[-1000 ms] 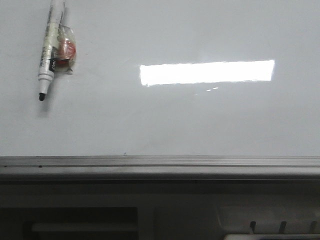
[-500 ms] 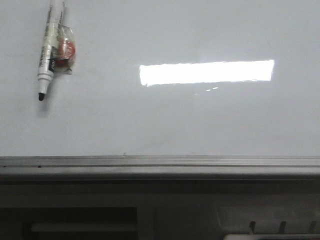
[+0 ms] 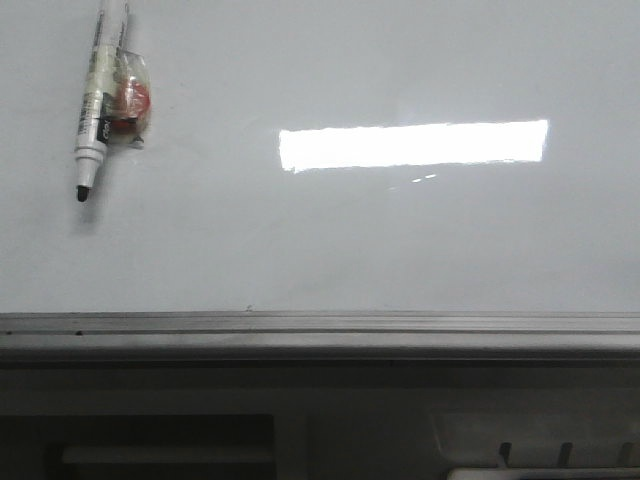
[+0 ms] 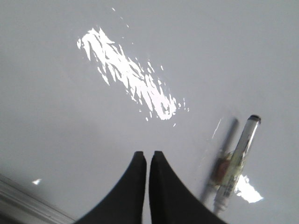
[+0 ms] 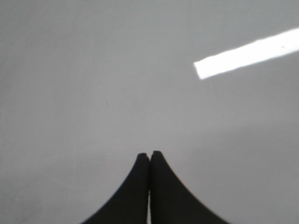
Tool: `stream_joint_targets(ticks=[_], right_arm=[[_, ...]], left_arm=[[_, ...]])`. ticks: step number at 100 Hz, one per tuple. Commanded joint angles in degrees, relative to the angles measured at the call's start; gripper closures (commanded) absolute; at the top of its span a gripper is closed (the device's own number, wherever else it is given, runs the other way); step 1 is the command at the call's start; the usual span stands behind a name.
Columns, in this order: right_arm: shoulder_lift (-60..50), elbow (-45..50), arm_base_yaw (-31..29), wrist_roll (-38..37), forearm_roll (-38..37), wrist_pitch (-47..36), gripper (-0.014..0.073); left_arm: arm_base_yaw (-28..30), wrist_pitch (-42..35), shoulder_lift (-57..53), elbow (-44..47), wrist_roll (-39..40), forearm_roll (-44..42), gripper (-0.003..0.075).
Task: Write number 3 on whiteboard
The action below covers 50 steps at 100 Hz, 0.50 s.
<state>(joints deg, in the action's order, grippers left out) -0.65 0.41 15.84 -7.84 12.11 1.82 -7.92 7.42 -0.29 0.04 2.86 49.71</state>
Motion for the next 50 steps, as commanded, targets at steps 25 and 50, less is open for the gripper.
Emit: stream_joint_targets(ticks=[25, 50], right_arm=[[-0.8, -0.4, -0.2, 0.1, 8.9, -6.1, 0.0655], [-0.8, -0.4, -0.2, 0.1, 8.9, -6.4, 0.0655]], left_arm=[[0.0, -12.2, -1.4, 0.6, 0.4, 15.8, 0.0741], [-0.2, -10.3, -1.4, 0.2, 0.2, 20.6, 0.0741]])
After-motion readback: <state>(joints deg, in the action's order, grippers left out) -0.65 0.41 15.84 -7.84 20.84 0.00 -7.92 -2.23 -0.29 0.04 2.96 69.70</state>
